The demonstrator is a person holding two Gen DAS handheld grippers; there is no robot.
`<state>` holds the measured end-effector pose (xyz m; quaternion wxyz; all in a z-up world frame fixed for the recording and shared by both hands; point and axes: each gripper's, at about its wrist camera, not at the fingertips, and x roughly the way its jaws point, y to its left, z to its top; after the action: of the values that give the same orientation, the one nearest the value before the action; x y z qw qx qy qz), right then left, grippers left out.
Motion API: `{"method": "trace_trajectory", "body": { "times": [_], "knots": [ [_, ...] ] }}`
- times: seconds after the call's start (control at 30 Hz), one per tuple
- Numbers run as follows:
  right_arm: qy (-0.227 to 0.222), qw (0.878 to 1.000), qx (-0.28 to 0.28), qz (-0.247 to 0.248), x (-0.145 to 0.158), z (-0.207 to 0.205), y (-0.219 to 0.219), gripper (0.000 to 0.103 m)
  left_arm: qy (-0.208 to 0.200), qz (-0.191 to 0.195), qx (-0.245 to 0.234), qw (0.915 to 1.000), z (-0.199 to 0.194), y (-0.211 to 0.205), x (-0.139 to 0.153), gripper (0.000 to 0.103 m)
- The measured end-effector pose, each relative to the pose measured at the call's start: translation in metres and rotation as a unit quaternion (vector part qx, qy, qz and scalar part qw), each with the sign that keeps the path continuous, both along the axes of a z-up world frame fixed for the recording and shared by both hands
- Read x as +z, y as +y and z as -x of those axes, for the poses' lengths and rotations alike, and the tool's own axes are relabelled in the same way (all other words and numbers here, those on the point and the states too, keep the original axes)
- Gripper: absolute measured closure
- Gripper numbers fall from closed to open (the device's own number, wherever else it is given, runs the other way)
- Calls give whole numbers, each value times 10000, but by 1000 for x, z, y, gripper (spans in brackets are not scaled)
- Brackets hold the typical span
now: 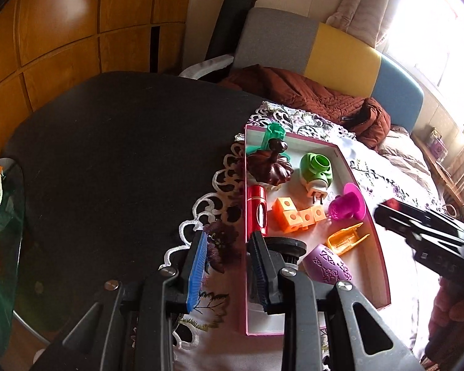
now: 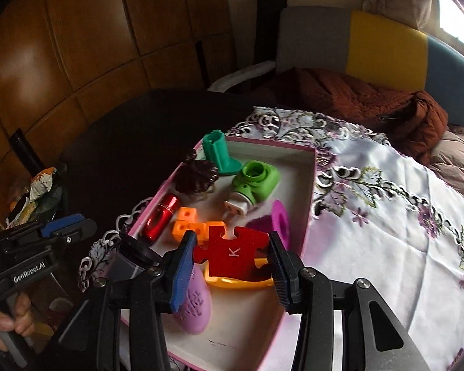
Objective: Organize rigid objects
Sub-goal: 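Carry the red puzzle piece into the tray and open the right tool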
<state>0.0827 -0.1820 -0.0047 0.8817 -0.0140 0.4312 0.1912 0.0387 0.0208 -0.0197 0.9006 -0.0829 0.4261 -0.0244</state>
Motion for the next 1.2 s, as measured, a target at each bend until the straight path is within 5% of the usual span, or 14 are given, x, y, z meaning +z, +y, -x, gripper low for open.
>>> {"method": "trace_trajectory", "body": {
  "times": [0.33, 0.63, 1.2],
  "knots": [
    [576, 9980, 11, 262, -49, -36, 28, 56, 84, 36, 87, 9999, 0, 9, -8, 75],
    [670, 9976, -103, 139, -58, -32, 19, 56, 129, 1, 70, 9999, 0, 8, -13, 75],
    [185, 9997, -147, 75, -36, -3, 28, 25, -80, -296, 52, 9995, 8, -7, 0, 64]
  ]
}}
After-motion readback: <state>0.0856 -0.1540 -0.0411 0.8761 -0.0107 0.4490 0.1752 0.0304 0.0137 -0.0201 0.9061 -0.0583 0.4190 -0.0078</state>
